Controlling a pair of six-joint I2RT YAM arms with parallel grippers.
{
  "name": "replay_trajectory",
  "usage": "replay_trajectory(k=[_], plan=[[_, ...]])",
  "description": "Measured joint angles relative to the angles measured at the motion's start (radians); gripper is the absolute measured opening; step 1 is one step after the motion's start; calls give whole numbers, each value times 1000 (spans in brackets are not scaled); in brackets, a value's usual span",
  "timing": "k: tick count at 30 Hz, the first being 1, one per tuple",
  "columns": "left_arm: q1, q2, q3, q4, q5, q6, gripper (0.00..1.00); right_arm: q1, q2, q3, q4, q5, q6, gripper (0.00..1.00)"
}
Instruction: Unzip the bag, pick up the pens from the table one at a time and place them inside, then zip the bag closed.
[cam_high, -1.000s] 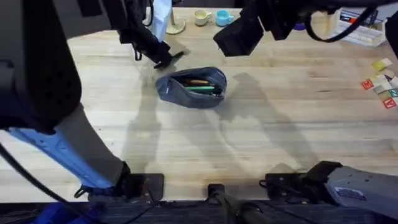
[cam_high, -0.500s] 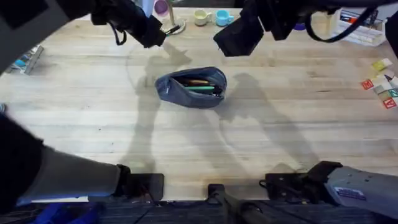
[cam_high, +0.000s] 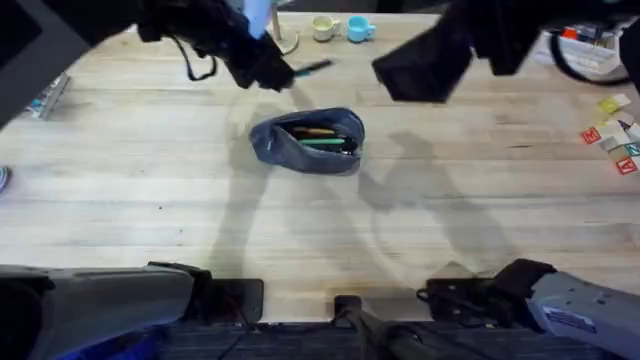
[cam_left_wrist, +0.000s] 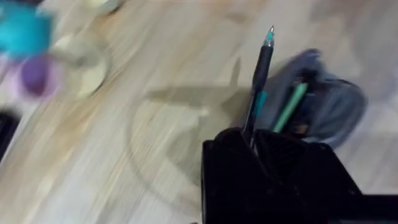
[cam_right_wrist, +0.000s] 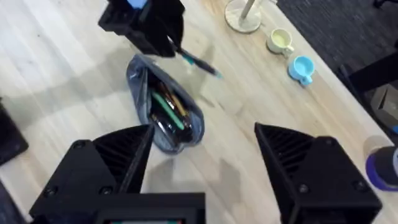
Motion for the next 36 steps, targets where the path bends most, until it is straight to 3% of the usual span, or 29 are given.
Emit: replay_trajectory(k=[8,23,29,36], plan=[[-108,0,0,-19,110,182,41,0,-79,0,-107,0,0,997],[-202,130,0,-74,147,265,41,0,-223,0,-193,0,0,997],[-209,176,0,-77,112,291,41,0,-221,0,-194,0,0,997],[-209,227,0,-82,-44,299,42,0,-215,0,-192,0,0,997]])
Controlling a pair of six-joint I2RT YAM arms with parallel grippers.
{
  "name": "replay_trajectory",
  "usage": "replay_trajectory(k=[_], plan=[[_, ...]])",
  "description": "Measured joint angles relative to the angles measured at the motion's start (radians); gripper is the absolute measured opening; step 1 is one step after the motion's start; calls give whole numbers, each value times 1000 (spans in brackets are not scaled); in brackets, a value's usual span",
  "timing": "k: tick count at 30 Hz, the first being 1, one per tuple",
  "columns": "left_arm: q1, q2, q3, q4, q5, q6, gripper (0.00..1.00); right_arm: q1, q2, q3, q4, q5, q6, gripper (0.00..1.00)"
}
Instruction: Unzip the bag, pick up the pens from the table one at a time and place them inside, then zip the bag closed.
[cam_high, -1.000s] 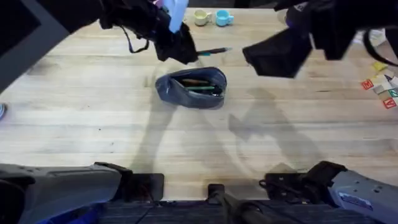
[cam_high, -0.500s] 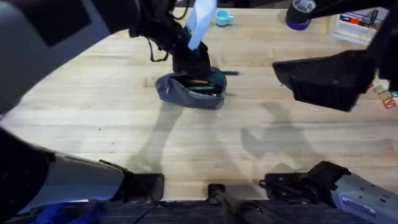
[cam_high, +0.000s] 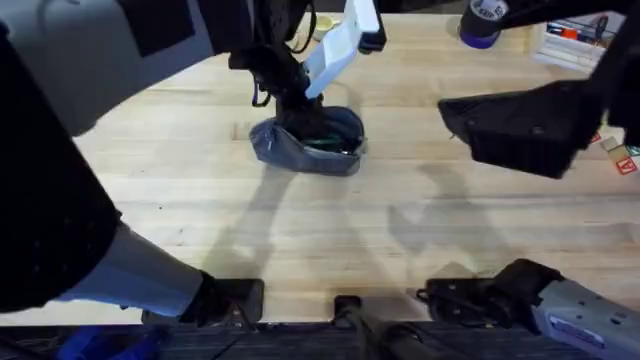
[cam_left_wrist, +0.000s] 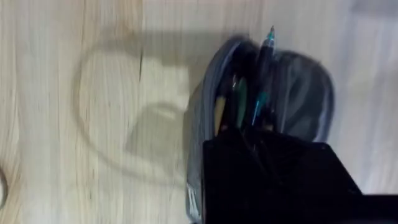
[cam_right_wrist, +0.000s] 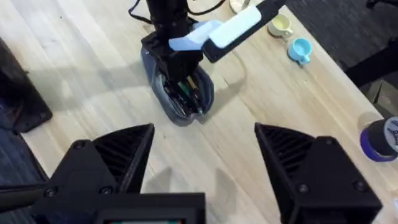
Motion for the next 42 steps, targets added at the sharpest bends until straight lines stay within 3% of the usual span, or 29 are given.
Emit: replay_trajectory(k=[6,18,19,24,25,32,37,42], plan=[[1,2,0,-23,-114,0,42,0,36,0,0,0,0,998],[14,2,0,-30,-155,4,52,0,78,0,8,0,0,997],[14,2,0,-30,-156,8,133,0,78,0,8,0,0,997],[14,2,0,-30,-156,10,898,0,78,0,8,0,0,998],[14,2,0,-30,-156,7,967,0,78,0,8,0,0,998],[14,-15,0,-31,-150,6,993,0,78,0,8,0,0,997],[18,-94,0,-61,-142,7,992,0,78,0,8,0,0,998],[72,-210,0,-82,-93,7,995,0,78,0,16,0,0,998]])
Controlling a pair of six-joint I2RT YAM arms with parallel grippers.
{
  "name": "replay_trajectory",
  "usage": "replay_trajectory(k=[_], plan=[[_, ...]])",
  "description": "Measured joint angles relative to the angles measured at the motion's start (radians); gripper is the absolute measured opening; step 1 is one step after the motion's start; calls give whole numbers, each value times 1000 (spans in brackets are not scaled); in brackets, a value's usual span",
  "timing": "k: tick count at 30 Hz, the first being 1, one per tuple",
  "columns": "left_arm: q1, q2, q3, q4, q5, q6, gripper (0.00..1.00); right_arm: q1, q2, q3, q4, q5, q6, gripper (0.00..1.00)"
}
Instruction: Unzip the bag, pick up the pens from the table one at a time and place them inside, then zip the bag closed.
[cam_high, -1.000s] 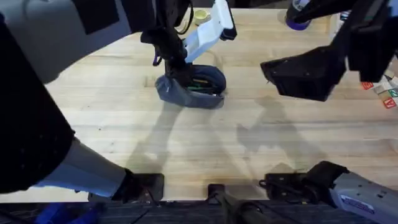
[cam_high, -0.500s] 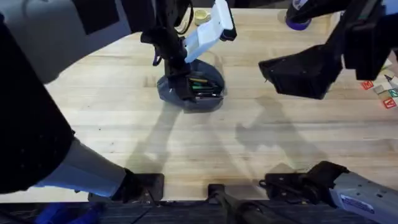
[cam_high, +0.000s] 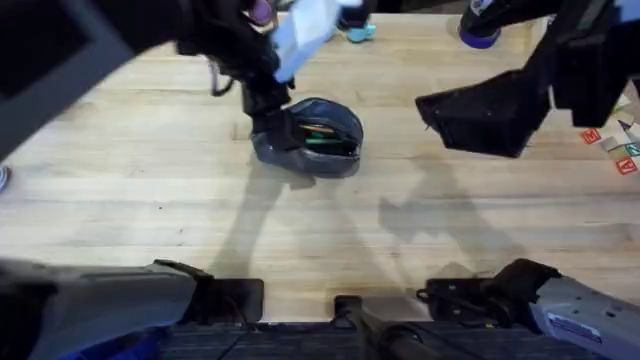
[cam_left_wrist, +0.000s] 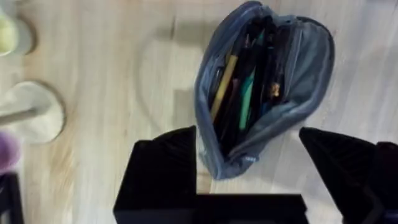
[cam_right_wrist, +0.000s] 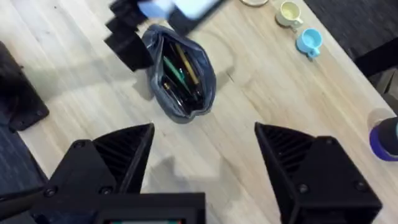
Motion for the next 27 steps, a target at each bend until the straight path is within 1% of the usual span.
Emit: replay_trajectory(k=[3,6,13,14,17,20,23,27], plan=[[56,-56,0,-30,35,4,994,0,0,0,18,0,0,997],[112,-99,0,-65,63,25,994,0,0,0,23,0,0,997],[180,-170,-9,-77,99,65,994,0,0,0,43,0,0,997],[231,-207,-60,-49,101,90,994,0,0,0,47,0,0,997],[292,-238,-127,-24,102,107,994,0,0,0,47,0,0,998],[363,-270,-194,-23,102,135,994,0,0,0,48,0,0,998],[430,-299,-232,-24,102,154,994,0,0,0,50,0,0,998],[521,-318,-245,-22,107,166,994,0,0,0,62,0,0,997]])
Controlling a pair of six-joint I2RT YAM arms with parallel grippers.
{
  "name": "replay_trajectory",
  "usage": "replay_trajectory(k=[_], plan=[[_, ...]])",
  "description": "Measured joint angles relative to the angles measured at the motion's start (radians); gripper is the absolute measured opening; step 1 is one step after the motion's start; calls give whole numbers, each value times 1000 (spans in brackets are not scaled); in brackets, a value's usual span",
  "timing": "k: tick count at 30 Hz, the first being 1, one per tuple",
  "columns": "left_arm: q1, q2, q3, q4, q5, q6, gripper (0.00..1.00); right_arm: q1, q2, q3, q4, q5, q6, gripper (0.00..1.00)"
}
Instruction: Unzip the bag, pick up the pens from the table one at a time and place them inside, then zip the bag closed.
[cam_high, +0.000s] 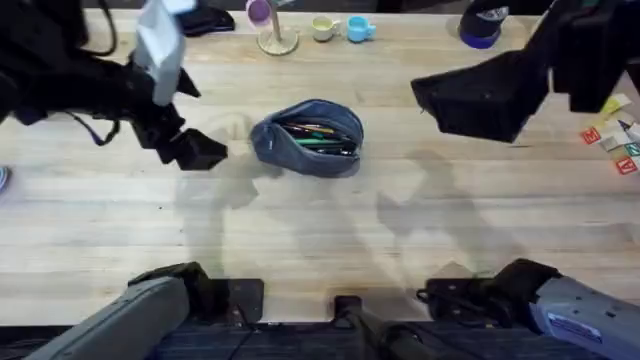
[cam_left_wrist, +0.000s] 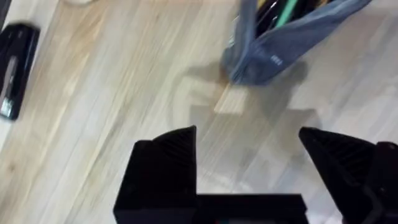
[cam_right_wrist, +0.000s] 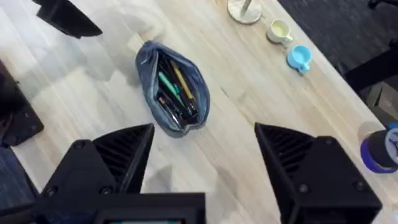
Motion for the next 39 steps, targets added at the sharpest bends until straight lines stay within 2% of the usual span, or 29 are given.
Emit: replay_trajectory(k=[2,6,10,13,17,22,25,33,39], plan=[[31,0,0,29,9,3,993,0,0,0,7,0,0,998],[39,0,0,118,-10,6,994,0,3,0,9,0,0,998],[39,0,-4,66,-48,-16,994,0,31,0,9,0,0,998],[42,6,-11,67,-38,-24,993,0,66,0,10,0,0,998],[88,9,-40,65,60,31,993,0,105,0,10,0,0,997],[197,10,-119,52,193,126,993,0,121,0,12,0,0,998],[241,10,-150,49,266,179,993,0,121,0,22,0,0,998],[250,80,-162,37,382,280,994,0,121,0,53,-10,0,997],[250,193,-162,25,460,343,994,0,121,0,52,-92,14,997]])
